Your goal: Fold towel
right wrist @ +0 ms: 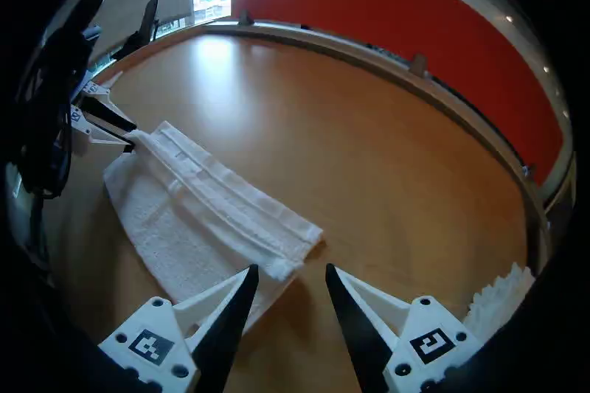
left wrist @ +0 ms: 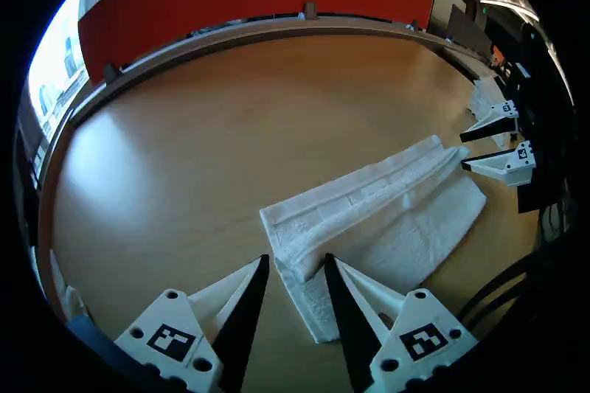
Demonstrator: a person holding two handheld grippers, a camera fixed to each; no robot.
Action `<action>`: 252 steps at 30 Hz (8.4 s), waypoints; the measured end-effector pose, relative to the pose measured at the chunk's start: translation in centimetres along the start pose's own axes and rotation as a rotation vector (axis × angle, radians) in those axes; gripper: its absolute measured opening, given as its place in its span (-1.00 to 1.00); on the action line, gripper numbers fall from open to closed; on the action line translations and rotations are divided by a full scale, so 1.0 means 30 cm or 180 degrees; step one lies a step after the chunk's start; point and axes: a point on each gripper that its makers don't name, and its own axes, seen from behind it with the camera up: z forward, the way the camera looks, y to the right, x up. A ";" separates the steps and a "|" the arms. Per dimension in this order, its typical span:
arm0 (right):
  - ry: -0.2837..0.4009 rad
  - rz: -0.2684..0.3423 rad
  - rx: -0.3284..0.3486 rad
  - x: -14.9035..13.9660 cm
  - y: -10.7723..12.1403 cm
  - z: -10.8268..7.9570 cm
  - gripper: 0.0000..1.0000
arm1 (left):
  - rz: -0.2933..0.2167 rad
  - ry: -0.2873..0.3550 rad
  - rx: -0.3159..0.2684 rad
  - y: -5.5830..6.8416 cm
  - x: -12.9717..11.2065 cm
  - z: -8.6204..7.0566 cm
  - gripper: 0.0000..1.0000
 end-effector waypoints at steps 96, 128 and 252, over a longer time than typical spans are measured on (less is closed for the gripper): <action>0.0009 -0.0083 0.0332 -0.175 -0.156 -0.147 0.59 | -0.0794 0.0356 0.0665 -0.077 -0.228 -0.393 0.88; -0.0208 -0.0264 0.0641 -0.228 -0.197 -0.105 -0.64 | -0.0929 0.0396 0.0760 -0.102 -0.275 -0.461 0.88; 0.0234 -0.0987 0.0990 0.156 -0.472 -0.173 -0.79 | -0.1116 0.0466 0.0982 -0.202 -0.352 -0.568 0.88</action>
